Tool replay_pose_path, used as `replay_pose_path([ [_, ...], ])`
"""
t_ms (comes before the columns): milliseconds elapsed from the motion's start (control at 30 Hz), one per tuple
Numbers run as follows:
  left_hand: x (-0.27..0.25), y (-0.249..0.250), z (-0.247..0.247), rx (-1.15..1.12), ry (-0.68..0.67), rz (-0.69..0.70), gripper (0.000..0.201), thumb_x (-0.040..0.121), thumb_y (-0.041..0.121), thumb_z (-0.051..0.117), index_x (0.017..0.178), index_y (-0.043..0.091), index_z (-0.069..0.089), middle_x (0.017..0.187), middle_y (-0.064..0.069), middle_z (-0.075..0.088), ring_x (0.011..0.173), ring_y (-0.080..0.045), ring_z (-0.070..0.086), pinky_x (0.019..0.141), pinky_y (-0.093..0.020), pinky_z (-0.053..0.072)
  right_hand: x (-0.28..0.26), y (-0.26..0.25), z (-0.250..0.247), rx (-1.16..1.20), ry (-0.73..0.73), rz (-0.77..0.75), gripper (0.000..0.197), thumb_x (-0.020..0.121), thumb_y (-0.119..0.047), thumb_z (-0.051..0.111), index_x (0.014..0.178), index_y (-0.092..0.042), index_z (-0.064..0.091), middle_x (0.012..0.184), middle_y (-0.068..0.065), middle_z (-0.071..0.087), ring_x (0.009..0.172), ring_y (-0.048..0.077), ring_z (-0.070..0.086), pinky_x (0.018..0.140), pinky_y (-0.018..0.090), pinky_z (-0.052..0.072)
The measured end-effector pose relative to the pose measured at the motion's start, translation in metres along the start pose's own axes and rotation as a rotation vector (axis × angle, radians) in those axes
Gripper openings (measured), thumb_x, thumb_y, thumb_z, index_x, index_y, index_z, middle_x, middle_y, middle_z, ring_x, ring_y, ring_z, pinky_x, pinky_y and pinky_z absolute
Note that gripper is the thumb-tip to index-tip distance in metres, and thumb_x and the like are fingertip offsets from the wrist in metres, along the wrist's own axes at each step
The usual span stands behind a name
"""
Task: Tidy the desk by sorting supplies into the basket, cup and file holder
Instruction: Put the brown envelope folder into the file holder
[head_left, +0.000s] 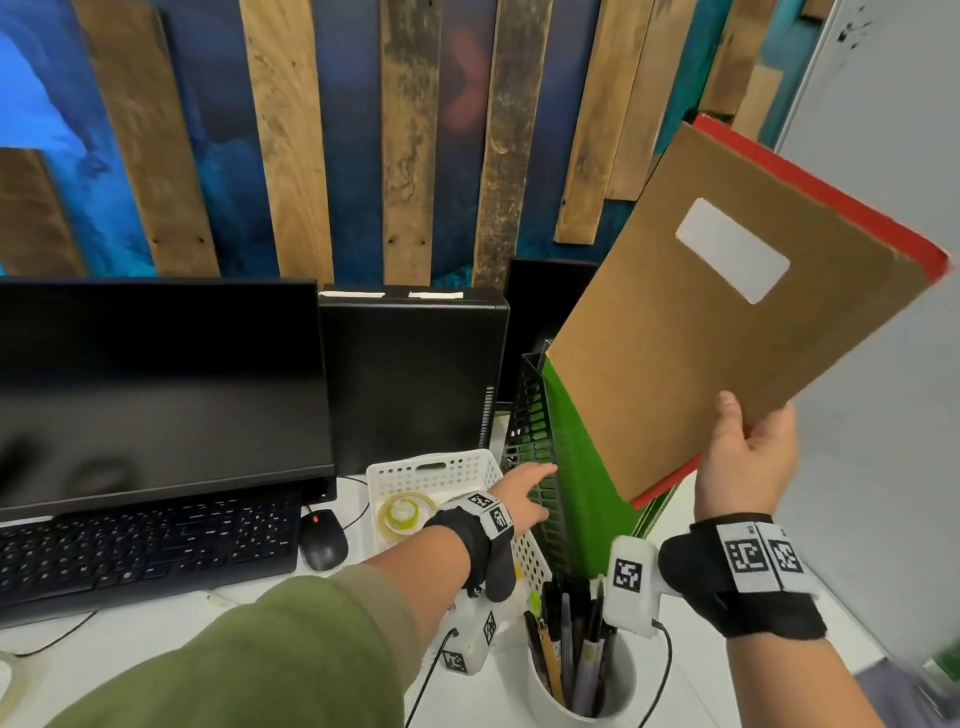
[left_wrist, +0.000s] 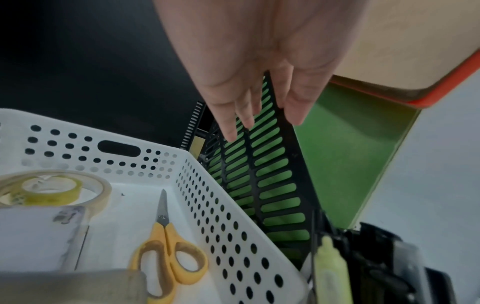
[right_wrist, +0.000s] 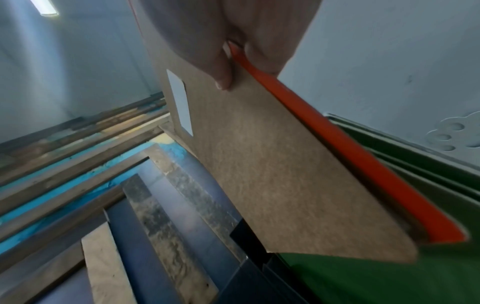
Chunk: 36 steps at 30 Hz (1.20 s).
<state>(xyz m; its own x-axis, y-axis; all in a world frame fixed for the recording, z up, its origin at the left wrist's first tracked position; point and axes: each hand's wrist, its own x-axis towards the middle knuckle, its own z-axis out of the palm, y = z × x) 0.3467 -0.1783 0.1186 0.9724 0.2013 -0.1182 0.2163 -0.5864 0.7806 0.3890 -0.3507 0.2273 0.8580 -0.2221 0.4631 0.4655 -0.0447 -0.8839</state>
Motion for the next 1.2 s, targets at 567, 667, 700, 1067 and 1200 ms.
replay_pose_path([
  [567,0.002,-0.003,-0.002,-0.053,-0.011,0.012,0.075,0.084,-0.011,0.04,0.144,0.034,0.03,0.154,0.003,0.028,0.133,-0.019,0.041,0.104,-0.029,0.043,-0.053,0.042,0.029,-0.207,-0.339,-0.036,0.029,0.099,-0.015,0.04,0.124,-0.015,0.053,0.107,-0.005,0.056,0.097,0.012,0.051,0.083,0.023,0.038],
  [667,0.0,-0.006,-0.003,-0.057,-0.02,0.028,0.076,0.084,-0.012,0.042,0.142,0.036,0.032,0.154,0.005,0.027,0.128,-0.019,0.045,0.097,-0.029,0.044,-0.056,0.05,0.032,-0.162,-0.301,0.076,0.027,0.099,-0.015,0.039,0.123,-0.015,0.051,0.104,-0.006,0.054,0.095,0.014,0.051,0.084,0.023,0.036],
  [700,0.0,-0.007,-0.003,-0.053,-0.018,0.034,0.076,0.084,-0.012,0.042,0.142,0.036,0.032,0.154,0.006,0.027,0.13,-0.021,0.045,0.096,-0.03,0.045,-0.056,0.053,0.031,-0.172,-0.306,0.111,0.026,0.099,-0.015,0.039,0.122,-0.015,0.051,0.103,-0.006,0.054,0.096,0.015,0.052,0.084,0.023,0.036],
  [1067,-0.003,-0.008,-0.004,-0.004,-0.003,0.081,0.076,0.085,-0.011,0.043,0.143,0.035,0.029,0.156,0.004,0.022,0.141,-0.018,0.03,0.101,-0.029,0.045,-0.024,0.04,0.0,-0.922,-0.637,0.024,0.026,0.098,-0.024,0.044,0.111,-0.011,0.062,0.093,0.009,0.065,0.075,0.02,0.05,0.075,0.026,0.042],
  [1200,-0.003,-0.008,-0.002,-0.019,-0.005,0.073,0.077,0.084,-0.012,0.042,0.143,0.036,0.028,0.157,0.004,0.021,0.143,-0.017,0.026,0.099,-0.023,0.043,-0.03,0.048,0.001,-0.747,-0.498,0.062,0.027,0.097,-0.022,0.044,0.113,-0.012,0.063,0.097,0.014,0.068,0.076,0.024,0.053,0.076,0.025,0.042],
])
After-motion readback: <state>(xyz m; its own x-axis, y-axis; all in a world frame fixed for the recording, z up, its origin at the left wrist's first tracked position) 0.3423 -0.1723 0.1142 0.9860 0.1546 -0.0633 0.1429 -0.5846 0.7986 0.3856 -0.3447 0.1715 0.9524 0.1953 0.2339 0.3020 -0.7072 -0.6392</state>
